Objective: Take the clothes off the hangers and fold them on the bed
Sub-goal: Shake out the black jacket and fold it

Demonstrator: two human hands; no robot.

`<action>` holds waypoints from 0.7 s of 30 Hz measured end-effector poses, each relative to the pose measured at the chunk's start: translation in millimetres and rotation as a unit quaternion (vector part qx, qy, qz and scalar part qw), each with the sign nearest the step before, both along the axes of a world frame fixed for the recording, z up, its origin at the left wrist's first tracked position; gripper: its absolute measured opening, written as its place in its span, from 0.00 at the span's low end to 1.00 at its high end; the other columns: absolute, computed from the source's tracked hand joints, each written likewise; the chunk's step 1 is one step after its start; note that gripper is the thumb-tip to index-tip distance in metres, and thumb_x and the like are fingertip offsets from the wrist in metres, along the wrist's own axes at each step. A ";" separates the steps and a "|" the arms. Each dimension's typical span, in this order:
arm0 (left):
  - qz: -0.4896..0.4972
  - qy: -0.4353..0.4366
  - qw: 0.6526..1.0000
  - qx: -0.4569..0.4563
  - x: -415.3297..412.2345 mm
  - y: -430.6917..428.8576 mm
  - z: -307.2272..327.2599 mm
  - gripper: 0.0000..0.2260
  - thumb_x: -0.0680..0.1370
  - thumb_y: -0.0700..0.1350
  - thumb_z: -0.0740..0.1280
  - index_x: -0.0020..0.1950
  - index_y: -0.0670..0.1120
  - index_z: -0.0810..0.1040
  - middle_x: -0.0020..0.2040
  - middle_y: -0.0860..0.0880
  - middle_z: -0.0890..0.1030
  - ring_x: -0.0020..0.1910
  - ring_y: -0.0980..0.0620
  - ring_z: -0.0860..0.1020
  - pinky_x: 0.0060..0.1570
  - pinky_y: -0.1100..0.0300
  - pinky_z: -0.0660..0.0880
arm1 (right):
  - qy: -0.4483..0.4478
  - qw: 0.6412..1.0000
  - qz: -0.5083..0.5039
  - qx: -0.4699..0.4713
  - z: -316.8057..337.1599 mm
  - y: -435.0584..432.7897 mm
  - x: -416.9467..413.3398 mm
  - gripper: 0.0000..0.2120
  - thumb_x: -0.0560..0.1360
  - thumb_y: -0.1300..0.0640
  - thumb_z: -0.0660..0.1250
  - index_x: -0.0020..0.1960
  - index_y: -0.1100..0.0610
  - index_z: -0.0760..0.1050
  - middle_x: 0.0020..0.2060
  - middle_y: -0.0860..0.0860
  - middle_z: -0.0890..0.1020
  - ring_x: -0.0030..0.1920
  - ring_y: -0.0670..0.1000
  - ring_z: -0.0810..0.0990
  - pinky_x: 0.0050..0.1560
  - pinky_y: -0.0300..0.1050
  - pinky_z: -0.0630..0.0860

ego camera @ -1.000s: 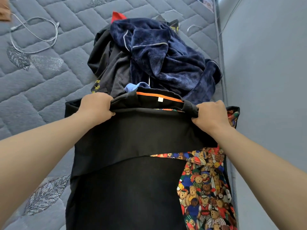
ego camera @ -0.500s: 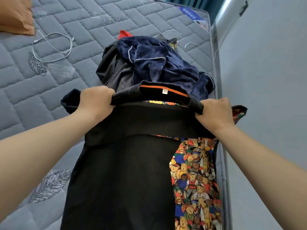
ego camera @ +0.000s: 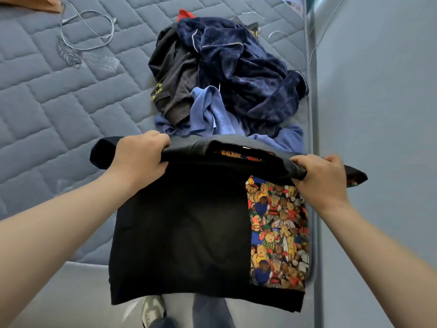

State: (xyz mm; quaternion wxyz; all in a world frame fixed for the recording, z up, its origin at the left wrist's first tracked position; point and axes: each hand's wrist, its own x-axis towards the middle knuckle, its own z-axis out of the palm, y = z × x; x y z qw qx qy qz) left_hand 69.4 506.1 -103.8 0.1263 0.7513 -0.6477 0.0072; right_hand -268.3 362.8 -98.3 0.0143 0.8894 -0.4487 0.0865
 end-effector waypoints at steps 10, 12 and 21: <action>-0.076 0.015 0.984 0.162 -78.5 148.3 -95.6 0.16 0.58 0.36 0.76 0.42 0.43 0.76 0.37 0.46 0.75 0.30 0.42 0.77 0.22 0.56 0.66 | 0.102 0.980 -0.063 0.160 -92.2 143.9 -66.9 0.22 0.61 0.67 0.73 0.53 0.56 0.79 0.36 0.49 0.81 0.35 0.56 0.74 0.47 0.47 0.65; -0.056 0.015 0.968 0.245 -91.2 164.7 -129.9 0.15 0.65 0.38 0.72 0.50 0.45 0.74 0.44 0.47 0.74 0.40 0.44 0.78 0.28 0.53 0.67 | 0.178 0.952 -0.081 0.236 -121.3 164.5 -68.7 0.27 0.63 0.61 0.72 0.62 0.53 0.73 0.42 0.49 0.81 0.42 0.55 0.78 0.53 0.47 0.65; -0.063 0.039 0.938 0.339 -106.4 184.9 -161.1 0.05 0.72 0.40 0.63 0.44 0.47 0.67 0.43 0.50 0.68 0.45 0.47 0.73 0.41 0.56 0.69 | 0.217 0.947 -0.046 0.231 -150.4 187.6 -87.4 0.07 0.70 0.60 0.64 0.47 0.53 0.71 0.40 0.48 0.74 0.45 0.55 0.77 0.48 0.47 0.63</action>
